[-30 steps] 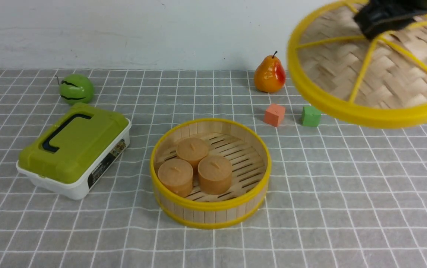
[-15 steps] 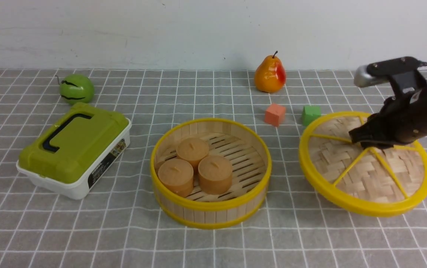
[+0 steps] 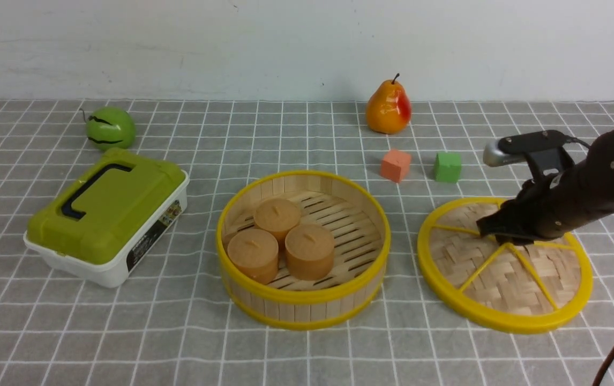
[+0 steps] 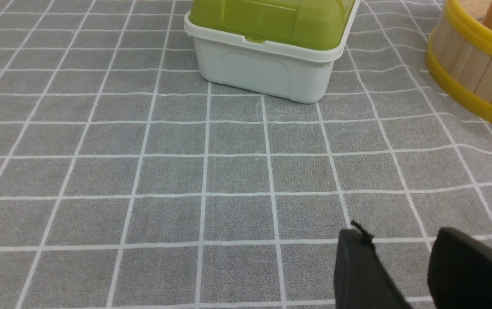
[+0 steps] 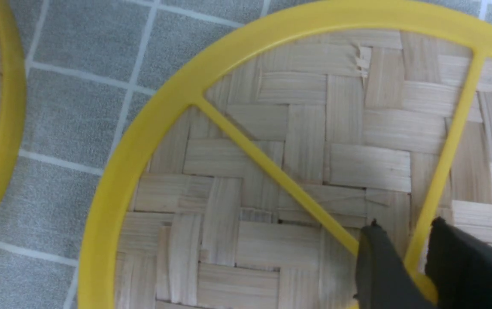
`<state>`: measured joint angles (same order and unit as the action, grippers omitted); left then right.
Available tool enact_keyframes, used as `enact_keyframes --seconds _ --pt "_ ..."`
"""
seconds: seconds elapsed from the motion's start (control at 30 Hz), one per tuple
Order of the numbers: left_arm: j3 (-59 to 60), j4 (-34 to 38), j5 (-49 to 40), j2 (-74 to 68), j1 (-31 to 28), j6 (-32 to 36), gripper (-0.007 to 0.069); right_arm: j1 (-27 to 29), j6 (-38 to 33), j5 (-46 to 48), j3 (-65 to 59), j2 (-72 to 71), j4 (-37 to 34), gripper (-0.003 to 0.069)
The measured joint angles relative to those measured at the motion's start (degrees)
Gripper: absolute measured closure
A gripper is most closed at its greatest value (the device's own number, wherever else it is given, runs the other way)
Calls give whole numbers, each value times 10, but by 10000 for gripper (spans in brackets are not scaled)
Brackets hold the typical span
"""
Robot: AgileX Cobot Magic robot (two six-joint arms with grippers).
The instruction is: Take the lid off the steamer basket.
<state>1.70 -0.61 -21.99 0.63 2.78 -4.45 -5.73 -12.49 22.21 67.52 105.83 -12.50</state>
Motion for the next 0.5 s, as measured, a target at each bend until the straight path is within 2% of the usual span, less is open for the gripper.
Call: enact_keyframes --seconds 0.07,0.1,0.13,0.2,0.27,0.33,0.4,0.5 --pt "0 0 0 0 0 0 386 0 0 7 0 -7 -8 358" --pt "0 0 0 0 0 0 386 0 0 9 0 -7 -9 347" --pt "0 0 0 0 0 0 386 0 0 24 0 -23 -16 270" --pt "0 0 0 0 0 0 386 0 0 48 0 -63 -21 162" --pt "0 0 0 0 0 0 386 0 0 64 0 -104 -21 118" --pt "0 0 0 0 0 0 386 0 0 86 0 -174 -21 91" --pt "0 0 0 0 0 0 386 0 0 104 -1 -239 -20 99" --pt "0 0 0 0 0 0 386 0 0 121 -16 -351 -8 180"
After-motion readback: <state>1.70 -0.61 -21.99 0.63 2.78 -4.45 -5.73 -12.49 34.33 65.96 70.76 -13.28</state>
